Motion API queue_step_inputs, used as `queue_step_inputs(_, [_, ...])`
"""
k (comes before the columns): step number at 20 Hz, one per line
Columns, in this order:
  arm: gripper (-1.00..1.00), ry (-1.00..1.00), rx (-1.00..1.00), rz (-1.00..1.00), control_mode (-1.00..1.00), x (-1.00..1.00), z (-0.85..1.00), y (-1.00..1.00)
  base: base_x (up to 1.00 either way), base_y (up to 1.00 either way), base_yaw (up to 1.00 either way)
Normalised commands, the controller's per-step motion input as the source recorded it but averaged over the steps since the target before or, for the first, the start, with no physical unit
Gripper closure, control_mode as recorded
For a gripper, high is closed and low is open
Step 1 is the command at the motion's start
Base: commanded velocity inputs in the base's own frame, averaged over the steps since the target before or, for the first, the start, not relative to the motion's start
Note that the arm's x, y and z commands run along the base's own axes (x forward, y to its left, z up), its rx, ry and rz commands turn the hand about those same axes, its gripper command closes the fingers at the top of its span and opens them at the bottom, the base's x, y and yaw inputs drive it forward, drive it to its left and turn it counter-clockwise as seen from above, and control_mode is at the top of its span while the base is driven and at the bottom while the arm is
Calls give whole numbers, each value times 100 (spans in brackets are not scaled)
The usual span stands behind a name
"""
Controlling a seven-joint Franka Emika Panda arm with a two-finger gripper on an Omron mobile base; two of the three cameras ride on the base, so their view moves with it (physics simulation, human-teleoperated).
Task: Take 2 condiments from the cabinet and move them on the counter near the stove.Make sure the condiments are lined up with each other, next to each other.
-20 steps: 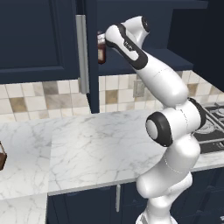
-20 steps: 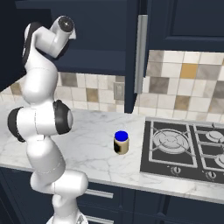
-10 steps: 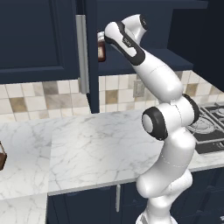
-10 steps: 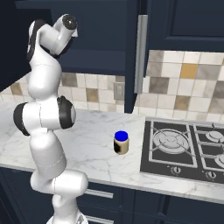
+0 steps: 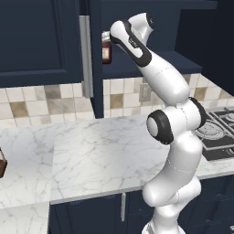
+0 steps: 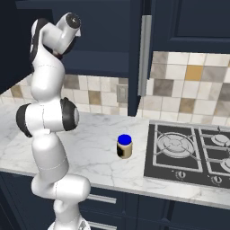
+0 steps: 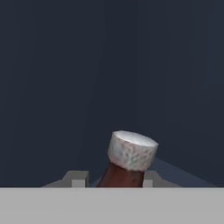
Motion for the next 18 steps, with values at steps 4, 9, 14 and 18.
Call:
queue_step_inputs(4, [100, 0, 0, 0, -100, 0, 0, 0, 0, 0, 0])
queue_step_inputs(9, [100, -3, 0, 0, -100, -2, -7, 0, 0, 0, 0])
queue_step_inputs(14, [100, -16, 0, 0, -100, -31, -19, 0, 0, 0, 0])
queue_step_inputs(18, [100, -17, 0, 0, -100, -49, -6, 0, 0, 0, 0])
